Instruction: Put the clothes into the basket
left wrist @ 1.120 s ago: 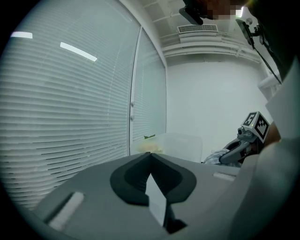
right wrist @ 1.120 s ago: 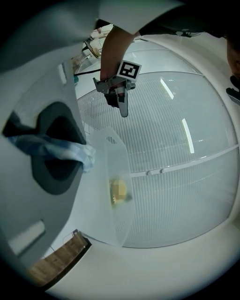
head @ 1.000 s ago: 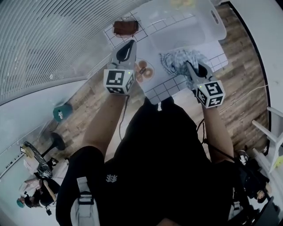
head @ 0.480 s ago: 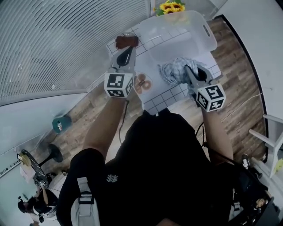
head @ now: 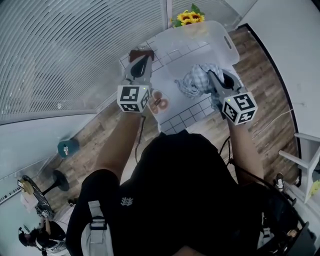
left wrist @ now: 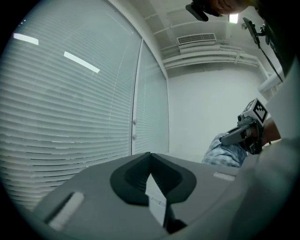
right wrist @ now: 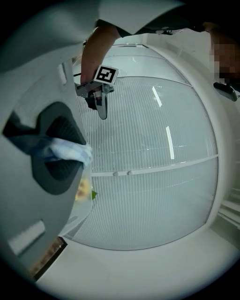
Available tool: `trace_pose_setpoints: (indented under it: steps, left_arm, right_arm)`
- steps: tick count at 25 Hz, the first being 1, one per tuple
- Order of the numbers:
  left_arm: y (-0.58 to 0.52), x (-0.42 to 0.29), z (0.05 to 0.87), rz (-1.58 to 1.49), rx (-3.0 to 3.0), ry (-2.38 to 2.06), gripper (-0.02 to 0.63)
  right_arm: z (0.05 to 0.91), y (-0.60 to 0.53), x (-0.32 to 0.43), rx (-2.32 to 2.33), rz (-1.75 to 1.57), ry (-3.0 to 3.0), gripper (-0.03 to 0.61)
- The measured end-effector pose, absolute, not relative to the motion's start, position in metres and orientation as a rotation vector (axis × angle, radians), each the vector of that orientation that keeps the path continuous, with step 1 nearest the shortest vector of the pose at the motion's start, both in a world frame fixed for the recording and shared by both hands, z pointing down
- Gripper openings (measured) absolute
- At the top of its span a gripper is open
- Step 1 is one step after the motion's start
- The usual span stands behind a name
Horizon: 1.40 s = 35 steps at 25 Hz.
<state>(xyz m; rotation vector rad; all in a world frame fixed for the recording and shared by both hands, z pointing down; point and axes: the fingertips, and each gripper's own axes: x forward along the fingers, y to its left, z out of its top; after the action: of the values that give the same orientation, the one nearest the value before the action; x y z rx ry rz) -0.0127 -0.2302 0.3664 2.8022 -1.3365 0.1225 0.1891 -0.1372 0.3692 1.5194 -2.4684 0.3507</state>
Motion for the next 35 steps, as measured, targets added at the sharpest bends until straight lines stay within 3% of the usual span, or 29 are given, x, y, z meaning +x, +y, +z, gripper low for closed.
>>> trace_pose_setpoints:
  steps: [35]
  left_arm:
    - [-0.284, -0.052, 0.329, 0.066, 2.752, -1.478, 0.008]
  right_arm:
    - [0.288, -0.264, 0.194, 1.550, 0.192, -2.570, 0.053]
